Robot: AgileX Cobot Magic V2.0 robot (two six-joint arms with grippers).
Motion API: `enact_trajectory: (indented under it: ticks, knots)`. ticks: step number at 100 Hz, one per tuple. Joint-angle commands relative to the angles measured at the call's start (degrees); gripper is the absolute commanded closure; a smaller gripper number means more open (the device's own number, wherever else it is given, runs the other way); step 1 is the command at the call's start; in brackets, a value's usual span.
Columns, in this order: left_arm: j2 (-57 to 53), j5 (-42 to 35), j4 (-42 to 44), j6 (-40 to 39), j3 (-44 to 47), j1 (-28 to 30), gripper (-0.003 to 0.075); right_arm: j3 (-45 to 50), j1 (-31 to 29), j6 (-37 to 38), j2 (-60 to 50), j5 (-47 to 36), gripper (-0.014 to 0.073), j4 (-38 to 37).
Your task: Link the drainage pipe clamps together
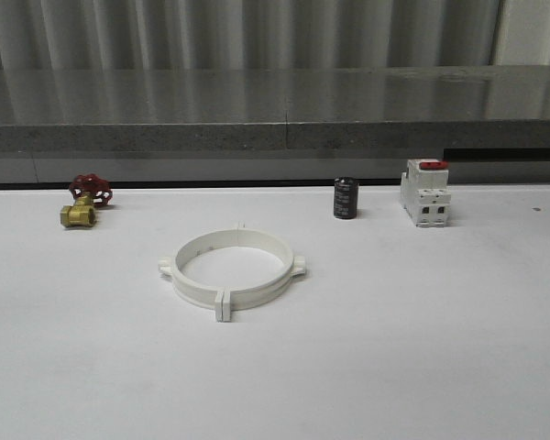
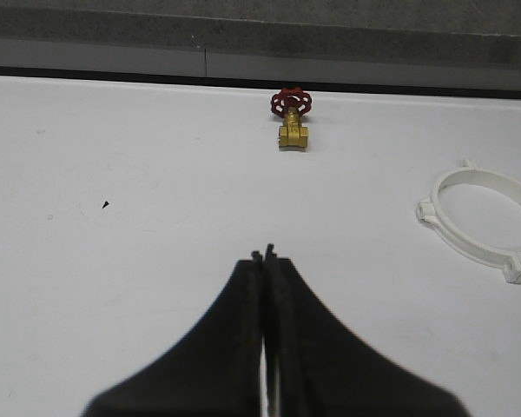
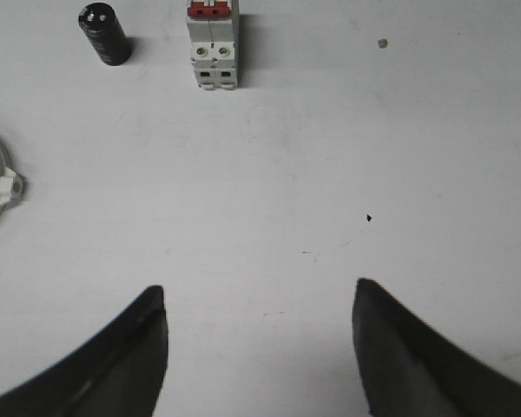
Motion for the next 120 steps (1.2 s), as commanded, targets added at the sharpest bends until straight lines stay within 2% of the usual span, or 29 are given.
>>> enact_trajectory:
  ticks: [1,13,20,27,46,54,120]
  knots:
    - [0.55,-4.10,-0.87,-0.05,-1.46,0.08,0.0740,-0.16,-0.34,-1.15,-4.41,-1.32,0.0129,-0.70]
    - [0.55,-4.10,-0.87,-0.05,-1.46,0.08,0.0740,1.35,-0.34,-1.15,-8.79,0.55,0.0130,-0.98]
    - [0.55,-4.10,-0.87,-0.05,-1.46,0.08,0.0740,2.37,-0.34,-1.15,-11.11,1.50,0.0167,-1.26]
    - [0.55,-4.10,-0.87,-0.05,-1.46,0.08,0.0740,3.76,-0.34,-1.15,-13.67,1.90,0.0256,-2.16]
    - [0.55,-4.10,-0.87,-0.05,-1.46,0.08,0.0740,5.50,-0.34,-1.15,-18.20,3.65,0.0580,-2.35]
    - [0.55,-4.10,-0.87,-0.05,-1.46,0.08,0.0740,5.50,-0.34,-1.15,-18.75,3.58,0.0670,-2.37]
    - [0.55,-4.10,-0.87,-0.05,-1.46,0.08,0.0740,5.50,-0.34,-1.15,-18.75,3.85,0.0662,-2.47]
